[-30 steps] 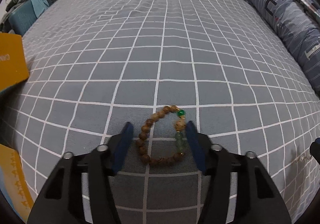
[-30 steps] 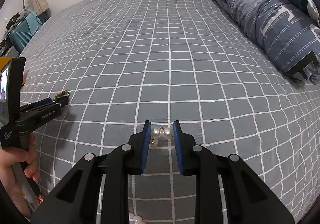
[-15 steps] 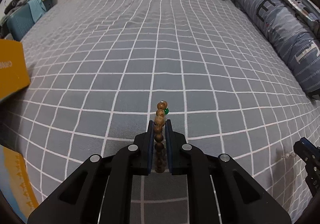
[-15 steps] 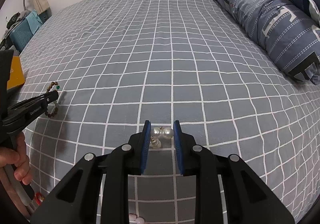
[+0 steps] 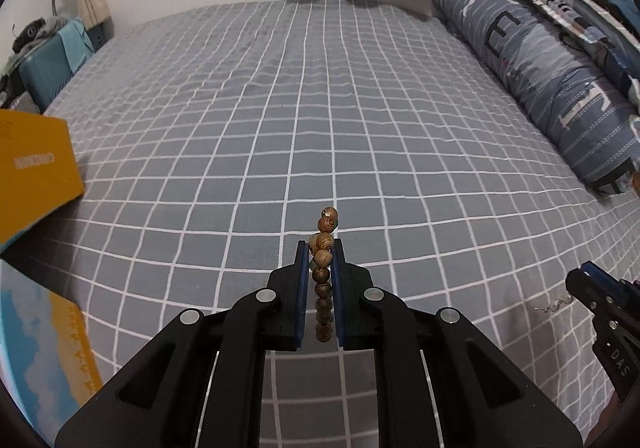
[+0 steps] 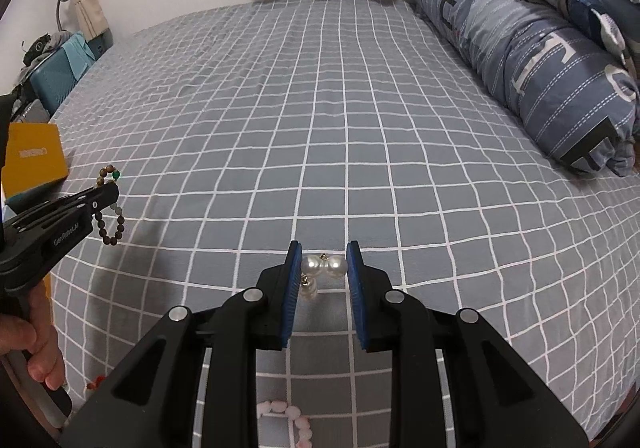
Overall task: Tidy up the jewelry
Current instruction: 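Carry the brown bracelet and pearl earrings over the white box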
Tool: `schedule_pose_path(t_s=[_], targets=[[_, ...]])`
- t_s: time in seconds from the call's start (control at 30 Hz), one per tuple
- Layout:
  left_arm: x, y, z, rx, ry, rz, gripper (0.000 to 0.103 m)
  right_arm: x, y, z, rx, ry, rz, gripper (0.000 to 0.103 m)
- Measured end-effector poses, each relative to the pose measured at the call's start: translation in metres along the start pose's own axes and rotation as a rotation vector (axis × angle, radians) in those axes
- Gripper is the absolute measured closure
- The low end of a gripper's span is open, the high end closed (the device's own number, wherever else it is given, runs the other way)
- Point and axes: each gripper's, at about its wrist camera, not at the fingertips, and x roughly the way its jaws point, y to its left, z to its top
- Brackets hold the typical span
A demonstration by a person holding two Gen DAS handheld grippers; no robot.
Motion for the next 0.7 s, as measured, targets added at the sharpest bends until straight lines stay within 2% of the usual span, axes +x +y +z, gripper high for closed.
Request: schedule_pose_path(t_s=[0.43,0.7], targets=[[-0.071,-0.003,-0.013,0.002,-0.061,-0.019,0.093,-0.055,0.016,-0.002,-0.017,-0.061,0.01,0.081],[-0.104,-0.003,-0.03,0.022,-0.091,-0.003,0.093,-0.086,0.031,-0.01,-0.031,-0.095,0.02,0.081]])
